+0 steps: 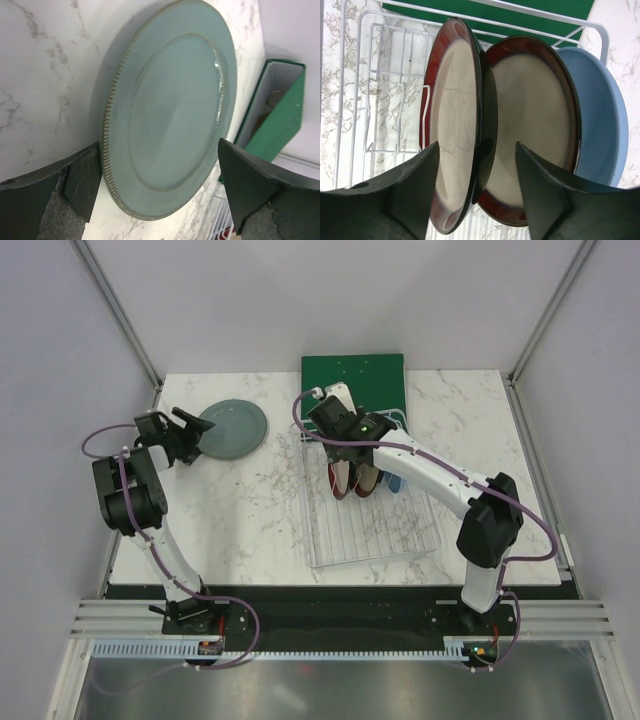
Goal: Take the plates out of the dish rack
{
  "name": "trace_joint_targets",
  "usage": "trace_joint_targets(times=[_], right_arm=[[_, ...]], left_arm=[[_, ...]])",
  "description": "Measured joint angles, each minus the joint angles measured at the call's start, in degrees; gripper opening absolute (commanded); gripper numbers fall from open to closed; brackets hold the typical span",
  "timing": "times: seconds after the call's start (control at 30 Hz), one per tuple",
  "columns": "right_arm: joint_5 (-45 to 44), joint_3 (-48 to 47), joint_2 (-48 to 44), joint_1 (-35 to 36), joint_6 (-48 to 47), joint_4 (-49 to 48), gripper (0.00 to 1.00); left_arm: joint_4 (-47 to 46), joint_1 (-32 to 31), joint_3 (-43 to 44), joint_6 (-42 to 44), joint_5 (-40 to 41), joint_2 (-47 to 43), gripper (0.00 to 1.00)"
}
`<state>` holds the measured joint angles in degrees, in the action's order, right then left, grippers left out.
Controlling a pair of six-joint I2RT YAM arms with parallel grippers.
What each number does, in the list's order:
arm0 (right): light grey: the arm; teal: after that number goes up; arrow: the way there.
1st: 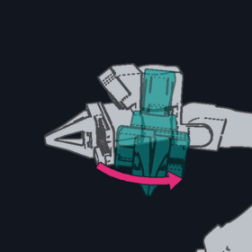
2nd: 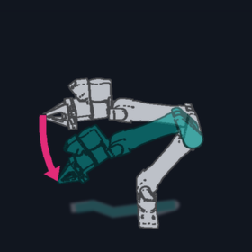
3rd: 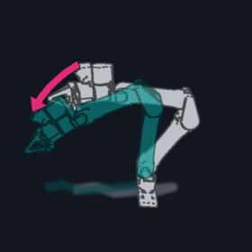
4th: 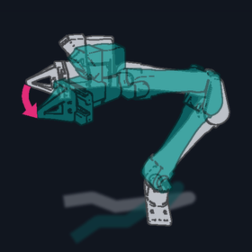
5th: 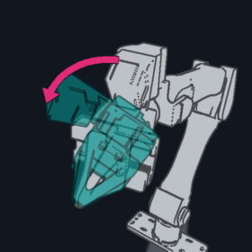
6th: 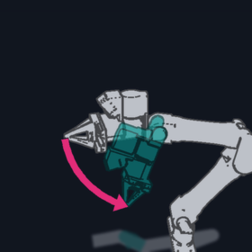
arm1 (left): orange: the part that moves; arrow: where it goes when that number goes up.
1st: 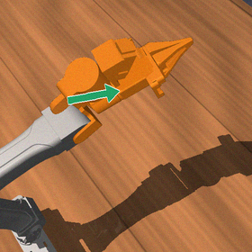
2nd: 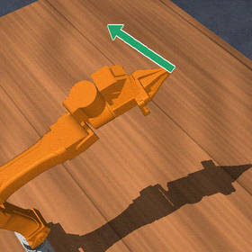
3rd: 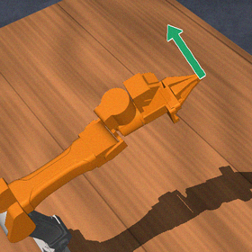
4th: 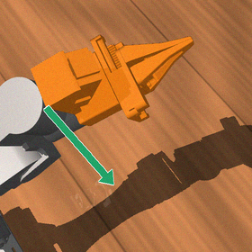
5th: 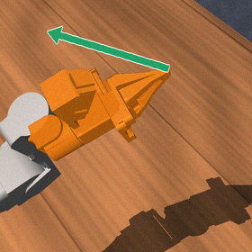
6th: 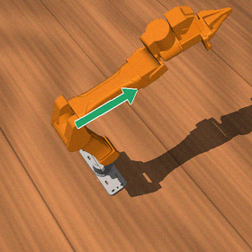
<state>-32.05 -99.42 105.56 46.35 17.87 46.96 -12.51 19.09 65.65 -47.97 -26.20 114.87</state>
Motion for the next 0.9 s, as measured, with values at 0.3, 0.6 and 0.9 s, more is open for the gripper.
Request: trace_joint_targets(times=[0.3,0.6,0.9], right_arm=[[-1.57,0.0,1.55,0.07,0.31,0.22,0.2],[-6.08,-0.48,1.77,0.33,4.79,2.1,0.0],[-6.91,-2.64,1.92,1.42,3.69,3.78,0.0]], left_arm=[[9.07,0.02,1.4,6.12,8.87,-2.67,1.0],[14.86,-0.09,-4.61,8.35,15.15,-11.34,1.0],[15.41,-1.95,-7.1,8.63,11.76,-25.29,1.0]])
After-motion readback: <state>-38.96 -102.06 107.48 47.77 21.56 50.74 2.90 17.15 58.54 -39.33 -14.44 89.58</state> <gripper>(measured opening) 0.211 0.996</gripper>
